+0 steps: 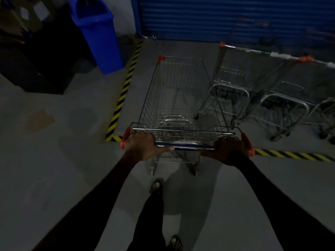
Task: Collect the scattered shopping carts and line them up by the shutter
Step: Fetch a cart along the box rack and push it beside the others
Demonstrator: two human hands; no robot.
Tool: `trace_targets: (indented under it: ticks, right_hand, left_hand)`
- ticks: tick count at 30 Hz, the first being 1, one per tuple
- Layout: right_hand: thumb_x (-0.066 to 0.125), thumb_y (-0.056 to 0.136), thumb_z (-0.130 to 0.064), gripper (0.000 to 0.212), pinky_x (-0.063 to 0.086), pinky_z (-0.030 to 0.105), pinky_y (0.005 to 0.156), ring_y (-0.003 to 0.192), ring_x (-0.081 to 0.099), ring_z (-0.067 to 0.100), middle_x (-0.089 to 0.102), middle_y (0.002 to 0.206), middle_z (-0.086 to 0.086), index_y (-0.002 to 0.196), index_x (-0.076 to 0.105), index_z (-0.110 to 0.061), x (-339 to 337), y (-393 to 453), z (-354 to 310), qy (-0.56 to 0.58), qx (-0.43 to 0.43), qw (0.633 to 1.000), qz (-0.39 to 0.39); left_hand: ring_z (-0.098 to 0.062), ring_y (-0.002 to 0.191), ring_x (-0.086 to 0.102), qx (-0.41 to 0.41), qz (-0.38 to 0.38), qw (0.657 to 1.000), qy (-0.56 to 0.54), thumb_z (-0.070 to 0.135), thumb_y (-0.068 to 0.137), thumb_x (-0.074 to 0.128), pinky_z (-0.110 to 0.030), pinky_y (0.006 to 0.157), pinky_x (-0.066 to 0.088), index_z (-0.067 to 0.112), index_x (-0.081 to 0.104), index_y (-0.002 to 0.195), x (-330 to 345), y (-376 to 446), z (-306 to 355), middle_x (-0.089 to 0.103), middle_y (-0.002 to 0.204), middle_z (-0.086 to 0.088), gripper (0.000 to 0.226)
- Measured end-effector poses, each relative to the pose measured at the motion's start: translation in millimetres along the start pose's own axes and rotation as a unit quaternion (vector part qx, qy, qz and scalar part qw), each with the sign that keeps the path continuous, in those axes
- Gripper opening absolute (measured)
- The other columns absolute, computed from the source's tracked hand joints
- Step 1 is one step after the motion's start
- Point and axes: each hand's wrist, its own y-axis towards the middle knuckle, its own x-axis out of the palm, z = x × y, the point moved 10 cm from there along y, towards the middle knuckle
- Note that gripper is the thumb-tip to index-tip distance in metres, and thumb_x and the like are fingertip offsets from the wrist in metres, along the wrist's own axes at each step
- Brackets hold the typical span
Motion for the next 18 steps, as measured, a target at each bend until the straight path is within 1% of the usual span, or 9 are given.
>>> trace_targets:
  ticks: [3, 5, 6, 7, 9, 12, 14, 16, 18]
  right_hand:
    - [0.006, 0.05, -0.116, 0.106, 0.055, 0.038, 0.091, 0.091, 0.07, 0.022, 0.073, 0.085, 0.0, 0.064, 0.061, -0.027, -7.5, 62.3, 13.1, -0.007, 0.006, 1.0, -0.008]
    - [0.018, 0.06, -0.113, 0.101, 0.05, 0.038, 0.099, 0.087, 0.066, 0.016, 0.069, 0.079, -0.004, 0.068, 0.067, -0.025, -15.2, 100.8, 18.7, -0.022, 0.012, 0.999, -0.026]
    - [0.018, 0.061, -0.113, 0.1, 0.05, 0.038, 0.096, 0.082, 0.065, 0.015, 0.067, 0.075, -0.004, 0.066, 0.067, -0.025, -18.7, 121.6, 21.2, -0.026, 0.012, 0.999, -0.026]
    - [0.013, 0.059, -0.114, 0.103, 0.053, 0.036, 0.088, 0.076, 0.063, 0.014, 0.064, 0.07, -0.004, 0.063, 0.065, -0.025, -24.0, 141.9, 22.1, -0.026, 0.009, 0.999, -0.026]
    - [0.005, 0.055, -0.114, 0.105, 0.051, 0.032, 0.075, 0.066, 0.056, 0.011, 0.059, 0.064, -0.006, 0.061, 0.062, -0.026, -31.0, 185.1, 26.8, -0.032, 0.01, 0.999, -0.038]
    - [0.013, 0.062, -0.109, 0.093, 0.048, 0.036, 0.084, 0.066, 0.05, 0.008, 0.055, 0.067, -0.009, 0.065, 0.059, -0.028, -41.0, 229.2, 25.6, -0.027, 0.01, 0.997, -0.077]
    - [-0.002, 0.052, -0.11, 0.101, 0.043, 0.034, 0.077, 0.063, 0.045, 0.007, 0.053, 0.068, -0.009, 0.066, 0.056, -0.029, -49.5, 263.6, 24.6, -0.033, -0.003, 0.997, -0.074]
    - [-0.009, 0.044, -0.112, 0.106, 0.039, 0.032, 0.073, 0.064, 0.049, 0.008, 0.052, 0.066, -0.009, 0.064, 0.054, -0.029, -58.2, 296.6, 27.9, -0.022, -0.005, 0.998, -0.054]
    - [-0.001, 0.048, -0.112, 0.099, 0.046, 0.033, 0.076, 0.073, 0.059, 0.014, 0.05, 0.065, -0.01, 0.063, 0.053, -0.03, -60.4, 329.9, 35.5, -0.004, 0.005, 0.999, -0.047]
  left_hand:
    - [-0.021, 0.1, 0.069, -0.006, -0.005, 1.0, -0.028, 0.118, 0.048, 0.006, -0.061, 0.123, 0.02, 0.029, 0.07, 0.075, -11.2, 63.6, -9.3, 0.071, 0.086, 0.007, 0.113]
    - [-0.021, 0.1, 0.07, -0.009, -0.003, 0.999, -0.036, 0.119, 0.047, 0.007, -0.062, 0.124, 0.017, 0.03, 0.071, 0.079, -20.0, 103.7, -17.0, 0.072, 0.088, 0.006, 0.114]
    - [-0.022, 0.101, 0.07, -0.008, -0.008, 0.999, -0.038, 0.119, 0.046, 0.007, -0.062, 0.124, 0.018, 0.03, 0.072, 0.083, -24.9, 124.1, -20.7, 0.074, 0.091, 0.005, 0.116]
    - [-0.022, 0.103, 0.07, -0.006, -0.015, 0.999, -0.041, 0.119, 0.046, 0.006, -0.062, 0.124, 0.02, 0.03, 0.073, 0.086, -30.8, 143.7, -23.0, 0.075, 0.095, 0.004, 0.118]
    - [-0.023, 0.108, 0.069, -0.002, -0.017, 0.999, -0.032, 0.118, 0.047, 0.004, -0.063, 0.125, 0.015, 0.029, 0.073, 0.089, -46.1, 183.9, -29.0, 0.076, 0.101, 0.003, 0.121]
    - [-0.021, 0.107, 0.07, 0.004, -0.005, 1.0, -0.023, 0.117, 0.051, 0.004, -0.064, 0.126, 0.011, 0.03, 0.074, 0.088, -65.1, 226.3, -37.5, 0.075, 0.096, 0.005, 0.118]
    - [-0.018, 0.1, 0.07, 0.008, 0.002, 1.0, -0.018, 0.117, 0.054, 0.006, -0.063, 0.126, 0.011, 0.029, 0.071, 0.079, -75.4, 259.4, -43.1, 0.072, 0.084, 0.008, 0.113]
    - [-0.018, 0.091, 0.069, 0.016, 0.002, 1.0, -0.027, 0.116, 0.056, 0.008, -0.062, 0.123, 0.022, 0.026, 0.066, 0.071, -83.5, 292.5, -46.7, 0.067, 0.077, 0.008, 0.108]
    - [-0.018, 0.082, 0.067, 0.024, -0.004, 0.999, -0.047, 0.116, 0.057, 0.012, -0.059, 0.112, 0.042, 0.023, 0.06, 0.065, -88.3, 324.0, -50.7, 0.063, 0.07, 0.006, 0.105]
